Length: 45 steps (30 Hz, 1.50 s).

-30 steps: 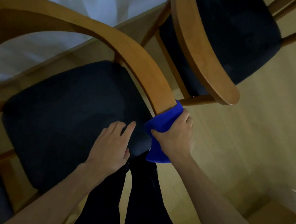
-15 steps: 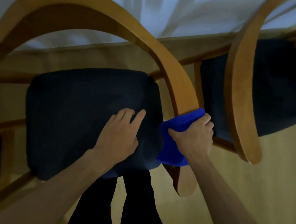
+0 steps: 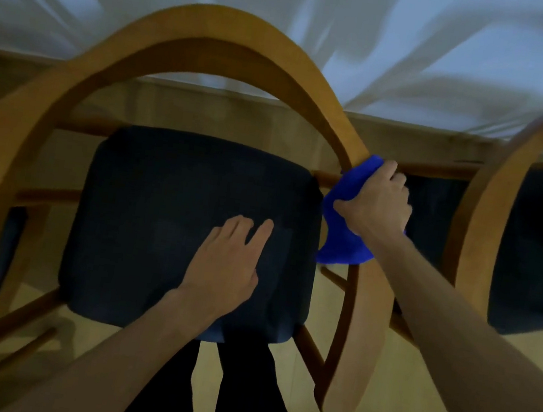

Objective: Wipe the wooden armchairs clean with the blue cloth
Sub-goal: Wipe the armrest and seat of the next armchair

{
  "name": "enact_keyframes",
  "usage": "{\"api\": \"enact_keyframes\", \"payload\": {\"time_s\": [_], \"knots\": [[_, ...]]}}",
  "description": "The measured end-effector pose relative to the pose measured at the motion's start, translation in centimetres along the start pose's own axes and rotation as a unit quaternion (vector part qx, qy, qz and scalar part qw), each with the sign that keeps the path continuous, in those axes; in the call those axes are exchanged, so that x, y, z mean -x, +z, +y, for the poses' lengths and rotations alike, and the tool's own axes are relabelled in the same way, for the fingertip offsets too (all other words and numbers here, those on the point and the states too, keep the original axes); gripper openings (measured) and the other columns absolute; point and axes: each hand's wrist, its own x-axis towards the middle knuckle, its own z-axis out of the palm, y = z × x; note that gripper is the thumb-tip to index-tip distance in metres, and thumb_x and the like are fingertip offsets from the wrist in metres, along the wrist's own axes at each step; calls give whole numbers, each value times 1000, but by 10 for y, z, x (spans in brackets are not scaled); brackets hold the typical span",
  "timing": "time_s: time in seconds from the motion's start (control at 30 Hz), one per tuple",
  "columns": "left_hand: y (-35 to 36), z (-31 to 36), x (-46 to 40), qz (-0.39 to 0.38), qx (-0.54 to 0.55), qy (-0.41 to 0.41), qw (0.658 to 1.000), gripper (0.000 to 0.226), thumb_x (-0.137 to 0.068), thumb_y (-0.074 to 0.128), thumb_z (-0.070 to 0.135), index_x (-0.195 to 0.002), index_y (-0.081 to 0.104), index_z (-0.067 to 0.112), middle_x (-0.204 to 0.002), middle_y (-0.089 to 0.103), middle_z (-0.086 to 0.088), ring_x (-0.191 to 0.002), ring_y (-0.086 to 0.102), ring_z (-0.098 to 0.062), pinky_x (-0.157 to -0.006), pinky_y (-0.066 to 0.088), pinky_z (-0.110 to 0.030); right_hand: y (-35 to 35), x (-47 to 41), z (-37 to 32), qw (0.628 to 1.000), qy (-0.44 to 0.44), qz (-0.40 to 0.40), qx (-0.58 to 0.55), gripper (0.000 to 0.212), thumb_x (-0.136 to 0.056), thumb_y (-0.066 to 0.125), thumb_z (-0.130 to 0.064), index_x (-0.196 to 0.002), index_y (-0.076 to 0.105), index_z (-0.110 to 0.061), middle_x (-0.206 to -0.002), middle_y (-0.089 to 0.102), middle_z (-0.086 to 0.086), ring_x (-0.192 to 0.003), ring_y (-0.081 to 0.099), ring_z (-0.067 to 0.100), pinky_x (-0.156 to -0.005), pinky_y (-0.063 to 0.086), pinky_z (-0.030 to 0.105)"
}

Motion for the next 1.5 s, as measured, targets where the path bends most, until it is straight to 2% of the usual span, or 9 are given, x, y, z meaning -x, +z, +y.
{"api": "enact_keyframes", "payload": {"time_s": [0.07,0.17,0.33,0.57,0.77,0.9,1.13,1.3,1.5], "knots": [[-2,-7,-1,5,5,-13,1000,76,-88,57,32,-151,17,17,-140,40,-8,-134,34,-24,-106,33,-35,-6,-18,-17,999,-37,-8,8,76,-71,85,-31,-126,37,-12,-109,50,7,-104,58,32,-83,52,46],[-2,-18,1,13,7,-36,999,77,-87,58,33,-151,16,18,-140,39,-8,-133,34,-24,-106,33,-35,-14,-39,-44,994,-103,-24,8,64,-74,83,-27,-119,40,-12,-97,49,2,-89,58,25,-67,45,37],[-4,-37,11,20,12,-56,998,77,-89,56,33,-151,12,19,-141,37,-7,-134,31,-23,-108,31,-34,-29,-53,-75,985,-173,-19,4,66,-71,86,-35,-114,44,-11,-88,48,1,-77,50,22,-65,41,37],[-7,-67,36,41,35,-91,994,77,-89,56,32,-152,13,19,-141,36,-5,-134,31,-22,-108,31,-34,-51,-53,-148,962,-271,3,30,76,-64,89,-40,-119,43,-12,-94,49,1,-83,48,21,-70,41,37],[-26,-102,45,103,63,-175,977,77,-87,60,36,-149,17,19,-140,39,-6,-132,35,-21,-104,37,-34,-64,-37,-237,893,-409,8,188,82,-60,91,-39,-119,42,-8,-98,55,10,-80,48,25,-69,43,41],[-41,-127,46,143,70,-209,965,78,-85,62,34,-148,20,17,-138,41,-9,-129,37,-25,-103,39,-37,-54,-21,-282,840,-452,16,299,80,-61,90,-36,-118,42,-8,-90,50,10,-76,50,29,-64,44,43],[-49,-155,63,179,76,-234,953,77,-85,63,34,-148,21,15,-137,43,-10,-127,41,-24,-103,40,-37,-17,4,-330,788,-488,47,373,55,-73,79,-19,-114,43,-10,-68,36,4,-64,47,25,-63,39,39],[-48,-171,90,192,85,-251,945,77,-84,64,34,-147,23,17,-135,44,-8,-123,43,-21,-101,39,-34,22,33,-361,761,-523,51,380,40,-81,69,-15,-114,45,-11,-75,43,5,-73,49,28,-78,40,45],[-47,-179,143,227,132,-291,920,72,-83,66,31,-144,33,15,-132,48,-7,-119,47,-20,-97,41,-33,66,79,-389,724,-598,0,344,64,-73,80,-25,-124,43,-14,-106,59,9,-97,59,32,-87,42,46]]}}
